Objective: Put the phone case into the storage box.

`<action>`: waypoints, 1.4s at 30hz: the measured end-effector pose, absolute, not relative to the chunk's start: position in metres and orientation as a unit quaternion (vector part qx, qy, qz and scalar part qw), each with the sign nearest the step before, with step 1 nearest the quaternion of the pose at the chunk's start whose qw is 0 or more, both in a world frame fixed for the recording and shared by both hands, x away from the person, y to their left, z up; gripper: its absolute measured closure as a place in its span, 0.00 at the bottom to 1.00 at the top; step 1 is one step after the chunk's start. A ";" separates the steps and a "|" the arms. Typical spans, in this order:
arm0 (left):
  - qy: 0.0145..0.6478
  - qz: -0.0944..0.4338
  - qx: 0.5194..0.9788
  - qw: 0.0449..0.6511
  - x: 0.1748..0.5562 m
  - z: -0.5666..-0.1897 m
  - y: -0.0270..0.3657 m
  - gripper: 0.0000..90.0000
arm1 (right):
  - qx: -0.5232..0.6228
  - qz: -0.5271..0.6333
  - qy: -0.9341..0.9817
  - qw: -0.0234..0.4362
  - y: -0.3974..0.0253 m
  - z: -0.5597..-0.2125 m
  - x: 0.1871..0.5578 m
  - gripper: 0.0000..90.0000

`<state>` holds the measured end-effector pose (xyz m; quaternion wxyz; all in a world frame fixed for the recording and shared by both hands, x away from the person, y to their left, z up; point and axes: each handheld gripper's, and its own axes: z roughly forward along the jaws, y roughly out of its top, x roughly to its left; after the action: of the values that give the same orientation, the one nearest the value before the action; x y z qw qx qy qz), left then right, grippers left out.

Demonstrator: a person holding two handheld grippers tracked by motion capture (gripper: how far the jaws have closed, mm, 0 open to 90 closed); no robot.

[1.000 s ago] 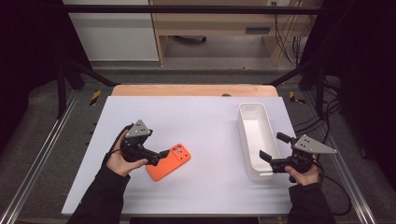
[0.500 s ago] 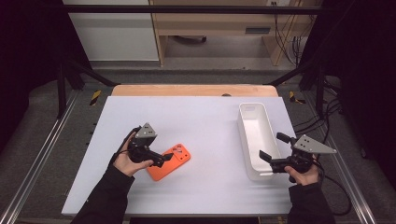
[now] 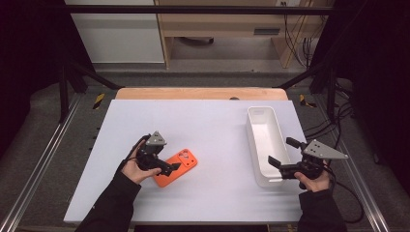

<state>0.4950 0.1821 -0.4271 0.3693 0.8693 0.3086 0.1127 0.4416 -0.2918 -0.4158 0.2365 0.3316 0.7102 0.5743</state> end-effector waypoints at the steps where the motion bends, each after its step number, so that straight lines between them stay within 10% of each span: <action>1: 0.310 0.112 0.869 0.368 0.495 -0.428 0.182 0.00 | 0.331 0.575 0.710 0.236 -0.292 -0.416 0.442 0.00; 42: 0.314 0.078 0.902 0.284 0.501 -0.464 0.166 0.00 | 0.331 0.574 0.711 0.237 -0.292 -0.416 0.442 0.00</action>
<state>0.5007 0.1660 -0.4635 0.2842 0.9023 0.3145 0.0781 0.4417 -0.2917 -0.4159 0.2370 0.3312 0.7105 0.5738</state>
